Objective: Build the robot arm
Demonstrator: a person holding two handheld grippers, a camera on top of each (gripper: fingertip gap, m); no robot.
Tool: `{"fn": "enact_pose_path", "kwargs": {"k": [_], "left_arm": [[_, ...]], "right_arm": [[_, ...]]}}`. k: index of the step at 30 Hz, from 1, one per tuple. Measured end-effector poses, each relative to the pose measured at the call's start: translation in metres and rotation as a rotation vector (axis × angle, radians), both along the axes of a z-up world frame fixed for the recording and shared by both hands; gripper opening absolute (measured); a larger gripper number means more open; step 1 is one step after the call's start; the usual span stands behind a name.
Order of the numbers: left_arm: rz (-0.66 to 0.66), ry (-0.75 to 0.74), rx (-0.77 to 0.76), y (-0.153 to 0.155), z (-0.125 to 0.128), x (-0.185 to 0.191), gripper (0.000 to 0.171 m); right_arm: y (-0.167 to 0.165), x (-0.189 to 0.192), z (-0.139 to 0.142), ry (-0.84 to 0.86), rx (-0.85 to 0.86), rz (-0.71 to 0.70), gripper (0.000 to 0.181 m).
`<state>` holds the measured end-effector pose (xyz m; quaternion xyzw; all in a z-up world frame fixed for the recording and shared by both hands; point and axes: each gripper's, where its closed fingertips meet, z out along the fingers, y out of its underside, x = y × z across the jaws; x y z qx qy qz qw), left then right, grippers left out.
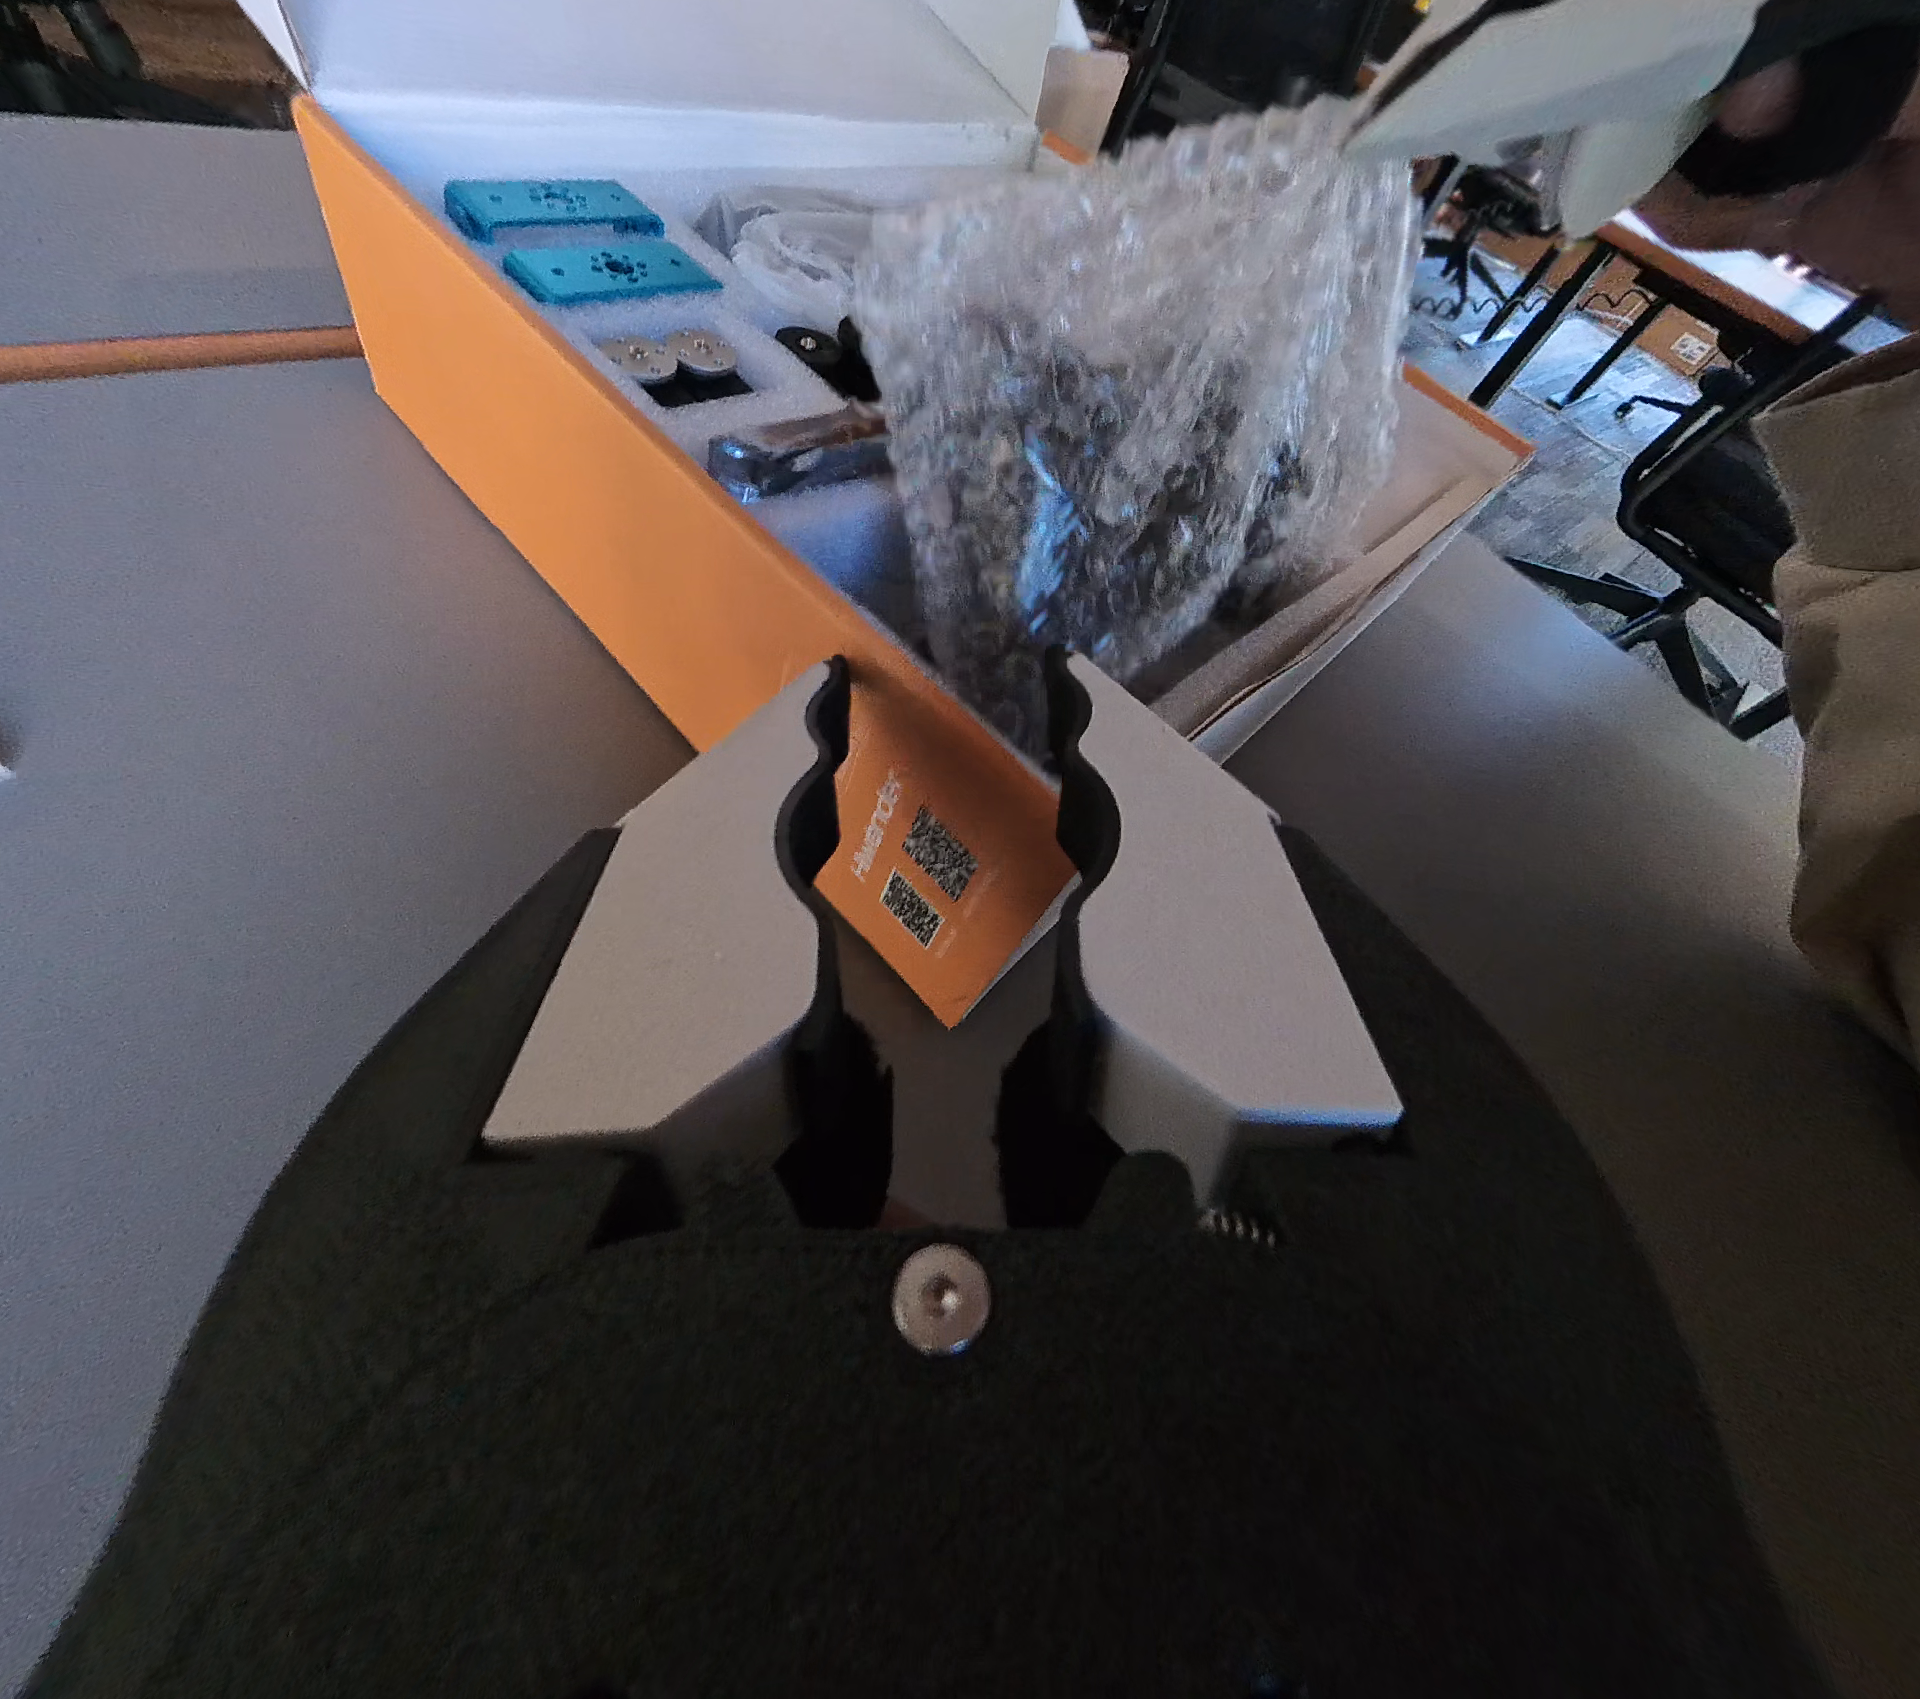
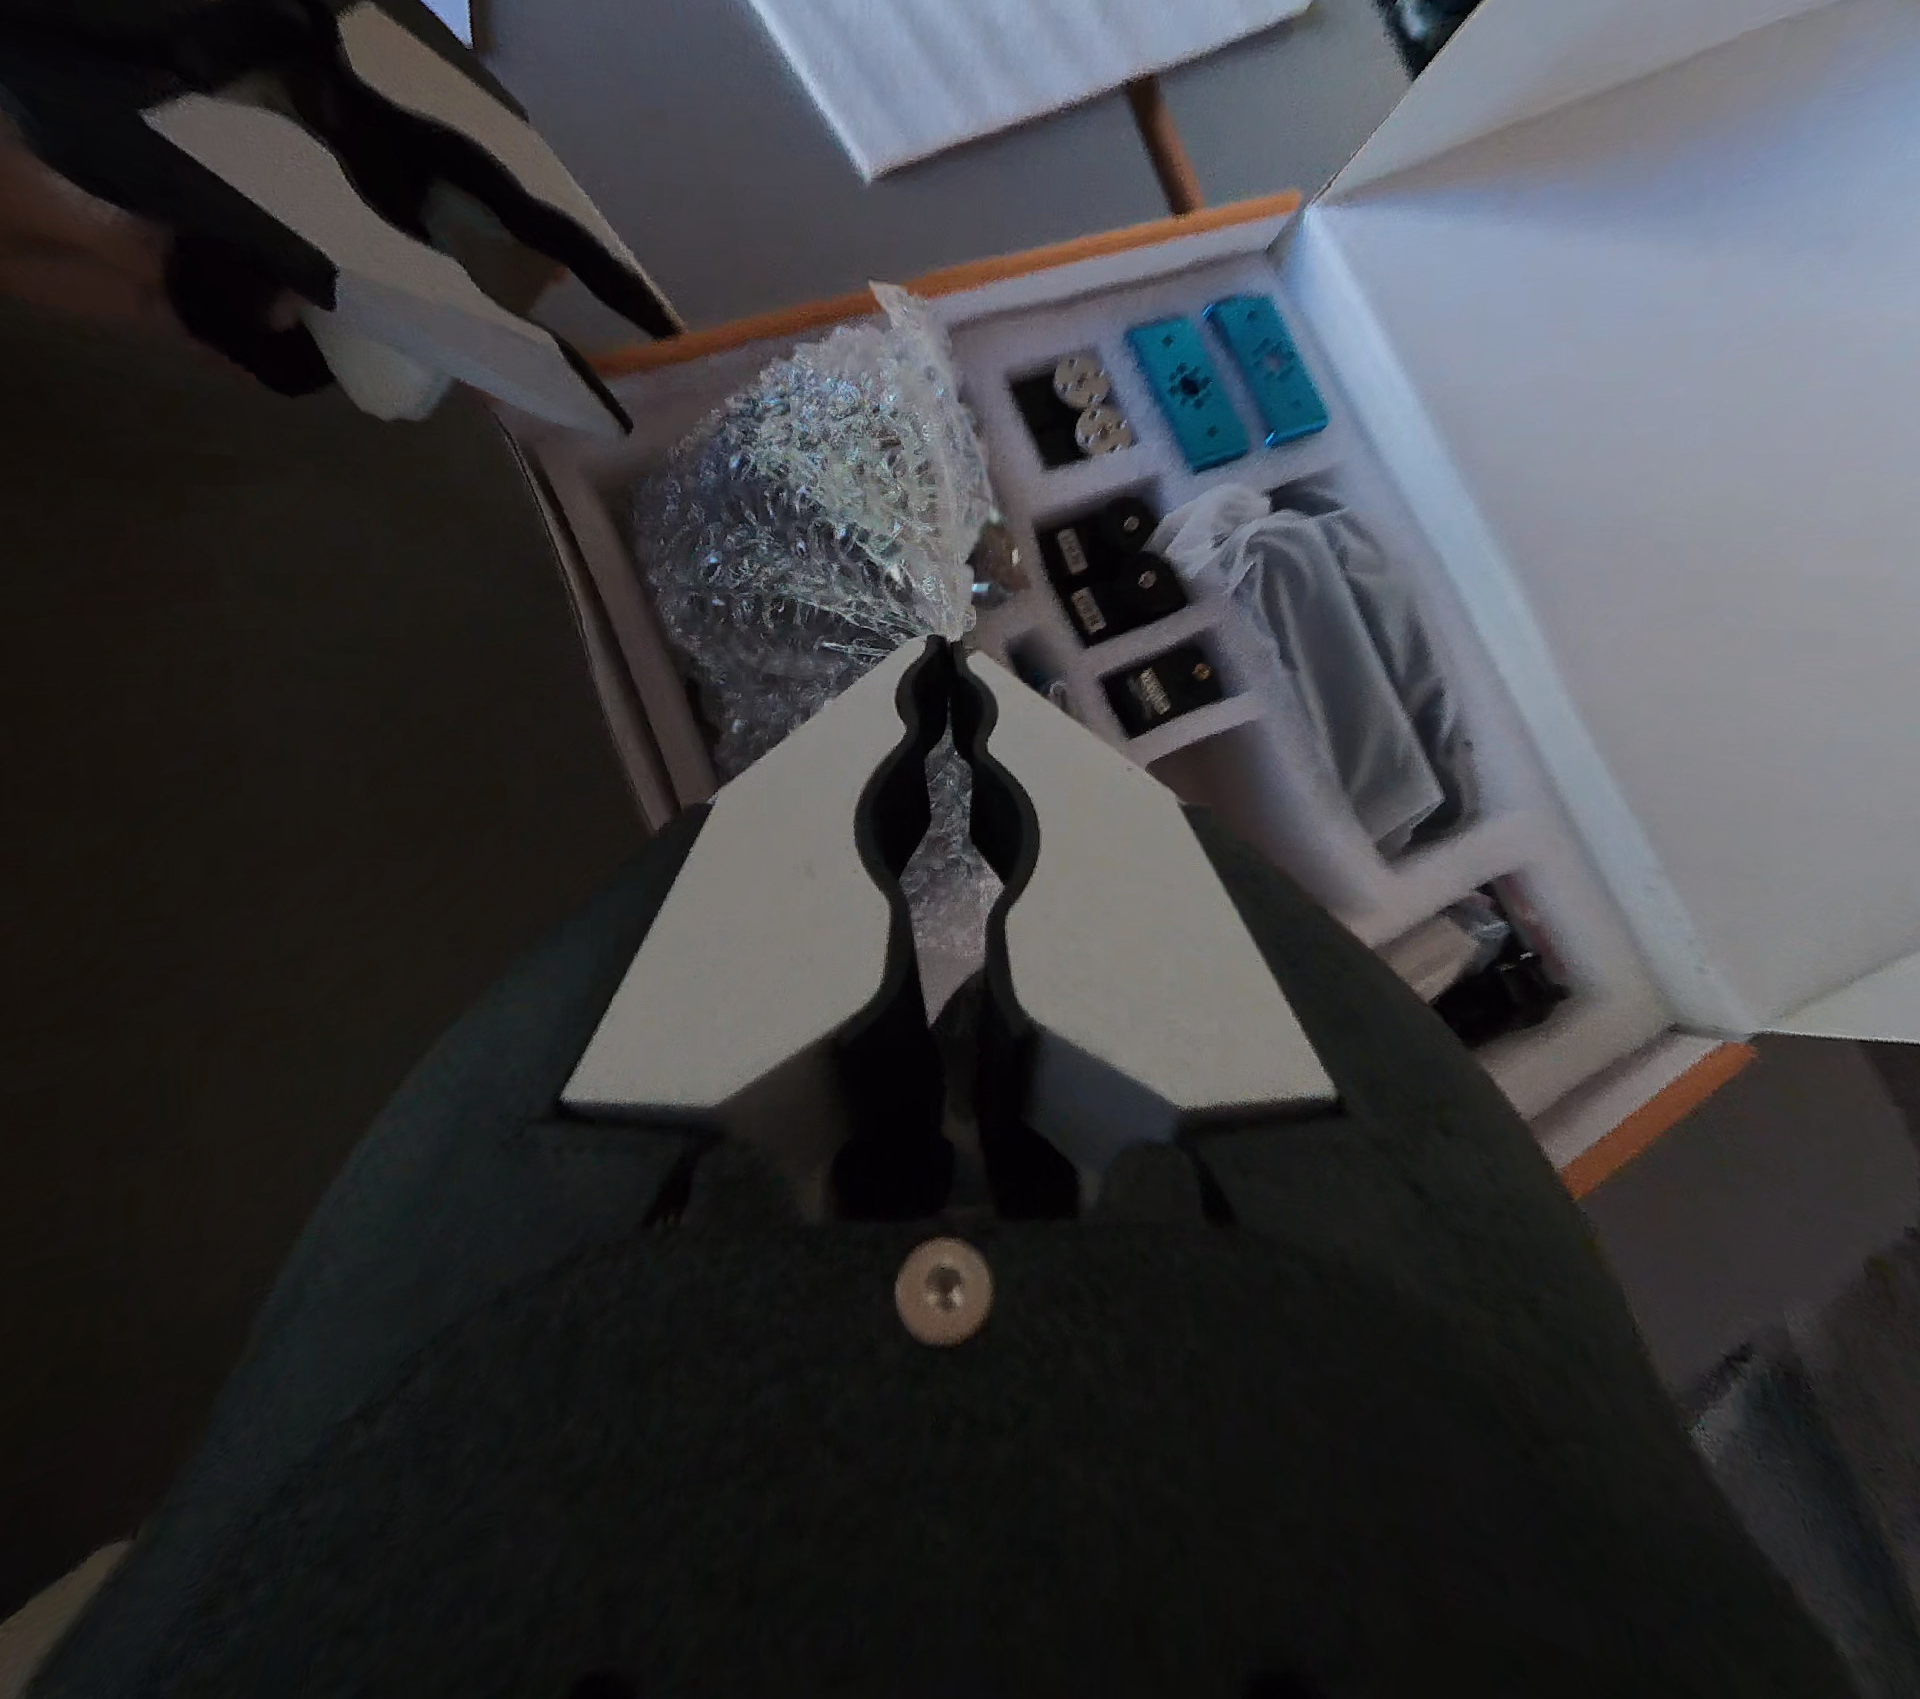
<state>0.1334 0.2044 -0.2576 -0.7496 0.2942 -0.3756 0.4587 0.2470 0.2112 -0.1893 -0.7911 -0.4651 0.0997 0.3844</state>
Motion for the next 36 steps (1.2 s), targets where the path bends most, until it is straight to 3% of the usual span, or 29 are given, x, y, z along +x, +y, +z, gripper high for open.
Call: {"fn": "enact_pose_path", "kwargs": {"k": [4,8,13,19,25,30,36], "left_arm": [[-0.031,-0.033,0.052,-0.005,0.022,0.003,0.037],[-0.062,-0.065,0.078,-0.012,0.043,0.004,0.037],[-0.032,-0.015,0.127,-0.012,0.036,-0.008,0.037],[-0.028,0.001,0.09,-0.013,0.019,-0.003,0.037],[-0.028,0.02,0.086,-0.015,0.009,-0.001,0.037],[-0.024,0.016,0.07,-0.014,0.007,-0.001,0.037],[-0.014,0.038,0.078,-0.012,0.003,-0.001,0.037]], "right_arm": [[-0.001,-0.009,0.046,0.063,0.105,0.016,0.0],[-0.01,-0.01,0.074,0.053,0.146,0.022,0.0],[-0.053,-0.004,0.086,0.032,0.155,0.022,0.0],[-0.127,-0.008,0.056,0.041,0.048,0.051,0.0],[-0.197,-0.017,-0.005,0.081,-0.121,0.07,0.0],[-0.21,0.007,-0.05,0.11,-0.246,0.002,0.0],[-0.194,0.022,-0.073,0.188,-0.309,-0.02,0.0]]}}
